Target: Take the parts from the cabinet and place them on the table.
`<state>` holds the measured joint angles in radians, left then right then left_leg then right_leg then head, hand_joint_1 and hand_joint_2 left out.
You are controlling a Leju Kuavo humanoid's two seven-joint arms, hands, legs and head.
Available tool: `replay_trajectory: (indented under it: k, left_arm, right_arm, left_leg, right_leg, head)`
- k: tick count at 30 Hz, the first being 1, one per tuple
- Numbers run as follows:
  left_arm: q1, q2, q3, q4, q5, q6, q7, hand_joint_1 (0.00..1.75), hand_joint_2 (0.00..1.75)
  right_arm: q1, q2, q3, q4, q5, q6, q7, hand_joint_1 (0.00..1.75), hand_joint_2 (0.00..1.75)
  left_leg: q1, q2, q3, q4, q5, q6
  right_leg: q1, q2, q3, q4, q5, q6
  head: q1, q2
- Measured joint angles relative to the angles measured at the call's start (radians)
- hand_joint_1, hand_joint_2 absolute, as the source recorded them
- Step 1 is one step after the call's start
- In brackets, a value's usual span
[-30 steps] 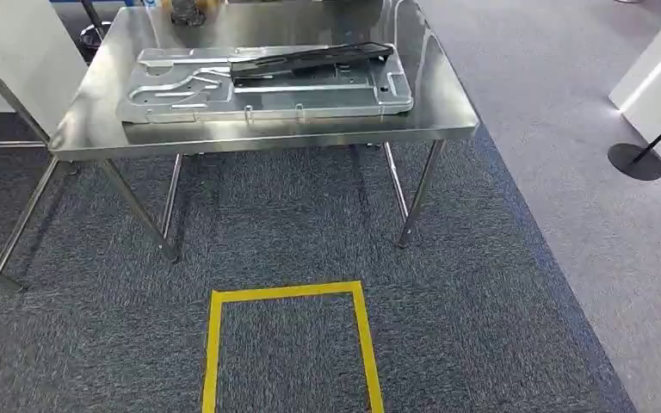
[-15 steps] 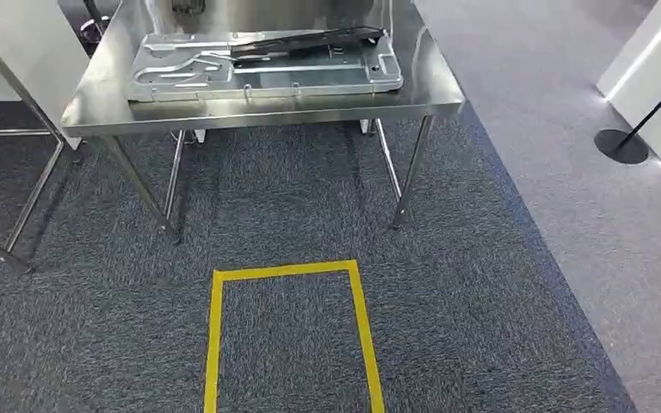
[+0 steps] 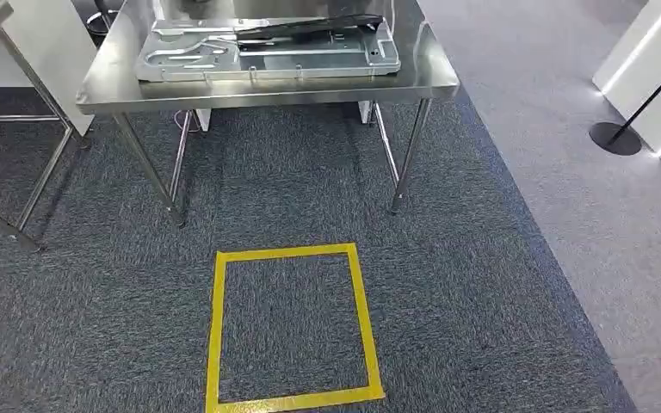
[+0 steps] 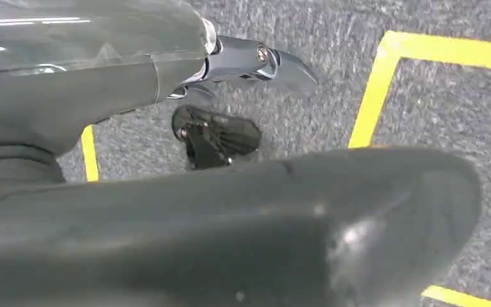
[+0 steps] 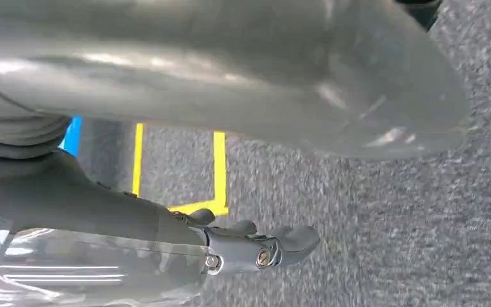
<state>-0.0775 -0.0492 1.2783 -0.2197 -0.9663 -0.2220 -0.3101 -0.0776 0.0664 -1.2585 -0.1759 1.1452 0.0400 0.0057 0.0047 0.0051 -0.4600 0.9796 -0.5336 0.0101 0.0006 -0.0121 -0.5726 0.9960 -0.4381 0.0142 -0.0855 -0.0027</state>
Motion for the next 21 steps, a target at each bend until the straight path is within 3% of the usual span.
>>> replay_trajectory:
  k: [1,2,4,5,6,7,8,9,11,12,13,14,17,18,19,21]
  left_arm:
    - [0.003,0.000,0.000,0.000,0.000,0.003,0.002,0.00,0.00]
    - [0.002,-0.003,0.000,0.000,0.000,0.003,0.003,0.00,0.00]
    - [0.001,-0.002,0.000,0.000,0.002,0.003,0.002,0.00,0.00]
    - [0.001,-0.002,0.000,0.000,0.003,0.004,0.001,0.00,0.00]
    - [0.002,-0.002,0.001,0.000,0.003,0.009,0.003,0.00,0.00]
    - [0.002,-0.002,0.001,0.000,0.003,0.016,0.006,0.00,0.00]
    - [0.002,-0.002,0.001,0.000,0.003,0.020,0.006,0.00,0.00]
    - [0.003,-0.002,0.001,0.000,0.003,0.023,0.008,0.00,0.00]
    - [0.002,-0.003,0.001,0.000,0.003,0.025,0.010,0.00,0.00]
    - [0.001,-0.004,0.001,0.000,0.003,0.026,0.013,0.00,0.00]
    - [0.000,-0.003,0.001,0.000,0.003,0.030,0.014,0.00,0.00]
    - [0.000,-0.003,0.002,0.000,0.003,0.033,0.015,0.00,0.00]
    - [0.000,-0.003,0.002,0.000,0.004,0.034,0.016,0.00,0.00]
    - [0.000,-0.003,0.002,0.000,0.004,0.034,0.016,0.00,1.75]
    - [0.000,-0.003,0.002,0.000,0.006,0.035,0.016,0.00,1.75]
    - [-0.001,-0.003,0.003,0.000,0.012,0.039,0.016,0.00,1.75]
  right_arm:
    - [0.000,0.000,-0.001,0.000,0.000,0.000,0.000,0.00,0.00]
    - [0.001,0.000,-0.002,0.000,0.000,-0.001,0.000,0.00,0.00]
    - [0.002,0.005,-0.003,0.001,0.000,0.002,0.001,0.00,0.00]
    - [0.003,0.008,-0.004,0.001,0.003,0.002,0.010,0.00,1.75]
    - [0.003,0.010,-0.005,0.001,0.009,0.000,0.024,0.00,1.75]
    - [0.004,0.011,-0.005,0.001,0.014,-0.002,0.033,0.00,1.75]
    - [0.007,0.011,-0.005,0.001,0.018,-0.003,0.040,0.00,1.75]
    - [0.008,0.011,-0.005,0.001,0.022,-0.003,0.042,0.00,1.75]
    - [0.008,0.011,-0.005,0.001,0.024,0.000,0.042,0.00,1.75]
    - [0.007,0.011,-0.004,0.001,0.025,0.000,0.043,0.00,1.75]
    - [0.007,0.011,-0.004,0.001,0.026,0.000,0.049,0.00,1.75]
    - [0.007,0.011,-0.004,0.001,0.027,-0.001,0.059,0.00,1.75]
    - [0.011,0.011,-0.004,0.001,0.028,-0.002,0.074,0.00,1.75]
    - [0.010,0.010,-0.004,0.001,0.029,-0.002,0.075,0.00,1.75]
    - [0.010,0.010,-0.004,0.001,0.033,-0.003,0.077,0.00,0.00]
    - [0.010,0.010,-0.004,0.001,0.035,-0.001,0.079,0.00,0.00]
  left_leg:
    - [0.002,0.002,-0.002,-0.007,0.010,0.011]
    - [0.004,0.007,-0.007,-0.009,0.018,0.020]
    - [0.002,0.007,-0.025,-0.009,0.030,0.029]
    - [0.000,0.007,-0.034,-0.008,0.036,0.030]
    - [-0.003,0.007,-0.042,-0.007,0.042,0.030]
    - [-0.005,0.007,-0.048,-0.006,0.046,0.029]
    - [-0.006,0.007,-0.052,-0.005,0.050,0.029]
    - [-0.006,0.006,-0.054,-0.003,0.051,0.028]
    - [-0.006,0.006,-0.053,0.000,0.054,0.024]
    - [-0.013,0.007,-0.057,0.005,0.055,0.018]
    - [-0.014,0.007,-0.062,0.010,0.052,0.020]
    - [-0.014,0.007,-0.064,0.010,0.054,0.019]
    - [-0.010,0.006,-0.065,0.007,0.059,0.012]
    - [-0.009,0.006,-0.066,0.007,0.061,0.009]
    - [-0.008,0.006,-0.067,0.006,0.062,0.006]
    - [-0.008,0.006,-0.068,0.006,0.064,0.004]
  right_leg:
    - [0.000,0.000,-0.002,0.002,0.003,0.006]
    - [-0.006,0.005,-0.012,0.023,-0.020,0.010]
    - [-0.008,0.007,-0.068,0.154,-0.114,0.017]
    - [-0.009,0.007,-0.102,0.238,-0.155,0.019]
    - [-0.010,0.007,-0.128,0.307,-0.181,0.021]
    - [-0.010,0.007,-0.129,0.327,-0.181,0.021]
    - [-0.010,0.007,-0.103,0.293,-0.158,0.019]
    - [-0.010,0.007,-0.057,0.222,-0.123,0.015]
    - [-0.007,0.007,0.059,0.027,-0.052,0.003]
    - [0.001,0.007,0.079,-0.019,-0.063,-0.004]
    - [-0.006,0.006,0.073,-0.025,-0.051,0.002]
    - [-0.002,0.007,0.071,-0.024,-0.052,0.002]
    - [0.003,0.005,0.068,-0.022,-0.052,-0.006]
    - [0.004,0.006,0.066,-0.021,-0.051,-0.007]
    - [0.005,0.006,0.065,-0.020,-0.050,-0.009]
    - [0.006,0.006,0.064,-0.019,-0.049,-0.011]
  head:
    - [0.000,0.000]
    - [0.000,0.000]
    - [0.000,0.000]
    - [0.000,0.000]
    - [0.000,0.000]
    - [0.000,0.000]
    - [0.000,0.000]
    - [0.000,0.000]
    - [0.000,0.000]
    - [0.000,0.000]
    - [0.000,0.000]
    - [0.000,0.000]
    - [0.000,0.000]
    - [0.000,0.000]
    - [0.000,0.000]
    - [0.000,0.000]
